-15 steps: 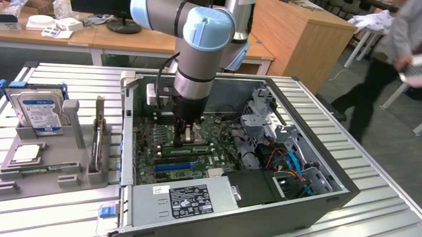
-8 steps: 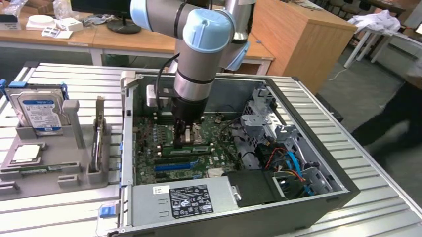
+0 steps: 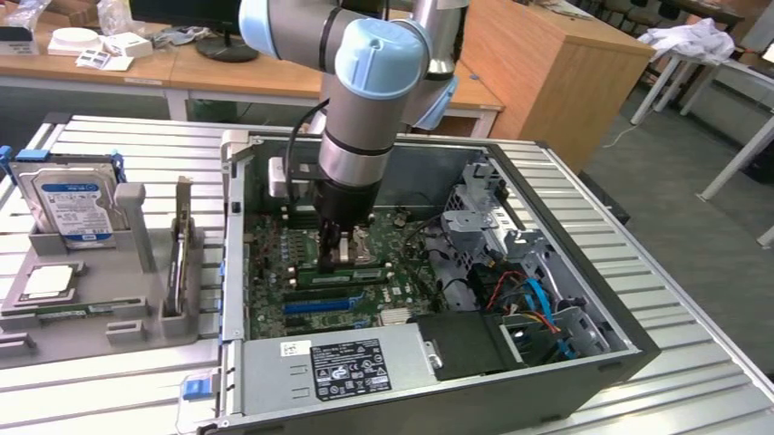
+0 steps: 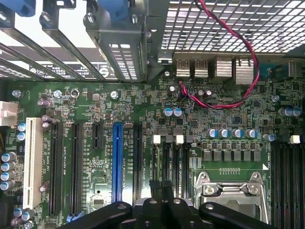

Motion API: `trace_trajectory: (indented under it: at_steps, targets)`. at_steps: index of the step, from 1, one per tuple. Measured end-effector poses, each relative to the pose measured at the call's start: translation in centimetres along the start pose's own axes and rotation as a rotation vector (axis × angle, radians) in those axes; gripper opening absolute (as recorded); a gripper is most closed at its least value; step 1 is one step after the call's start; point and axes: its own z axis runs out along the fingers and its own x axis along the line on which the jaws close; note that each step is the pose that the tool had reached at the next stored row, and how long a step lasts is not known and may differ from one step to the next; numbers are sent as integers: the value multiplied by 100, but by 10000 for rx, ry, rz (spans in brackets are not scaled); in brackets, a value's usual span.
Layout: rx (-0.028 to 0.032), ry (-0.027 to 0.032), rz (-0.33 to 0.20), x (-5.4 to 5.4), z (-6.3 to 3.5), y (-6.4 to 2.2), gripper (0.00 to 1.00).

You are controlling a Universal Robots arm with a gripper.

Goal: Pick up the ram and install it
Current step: 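Press down the ram until it locks into place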

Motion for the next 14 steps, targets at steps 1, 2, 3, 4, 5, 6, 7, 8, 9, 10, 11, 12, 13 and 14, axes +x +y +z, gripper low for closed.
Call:
trace_trajectory:
  at_steps: [1, 2, 3, 4, 5, 6, 7, 8, 9, 10, 11, 12, 13, 14]
  targets:
    - [1, -2, 0, 0, 1, 0, 11]
    - [1, -3, 0, -1, 2, 0, 11]
    - [2, -5, 0, -1, 2, 0, 11]
    - [2, -4, 0, 0, 4, 0, 11]
    - [3, -6, 0, -1, 8, -1, 11]
    - [3, -6, -1, -1, 7, -1, 11]
    - [3, -6, -1, -1, 7, -1, 11]
    - [3, -5, -1, -1, 7, -1, 11]
    - [3, -5, -1, -1, 7, -1, 11]
    - [3, -5, 0, -1, 7, 0, 11]
    - [1, -2, 0, 0, 9, 0, 11]
    - [0, -2, 0, 0, 15, -1, 11]
    - [0, -1, 0, 0, 16, 0, 11]
    - [0, 0, 0, 0, 16, 0, 11]
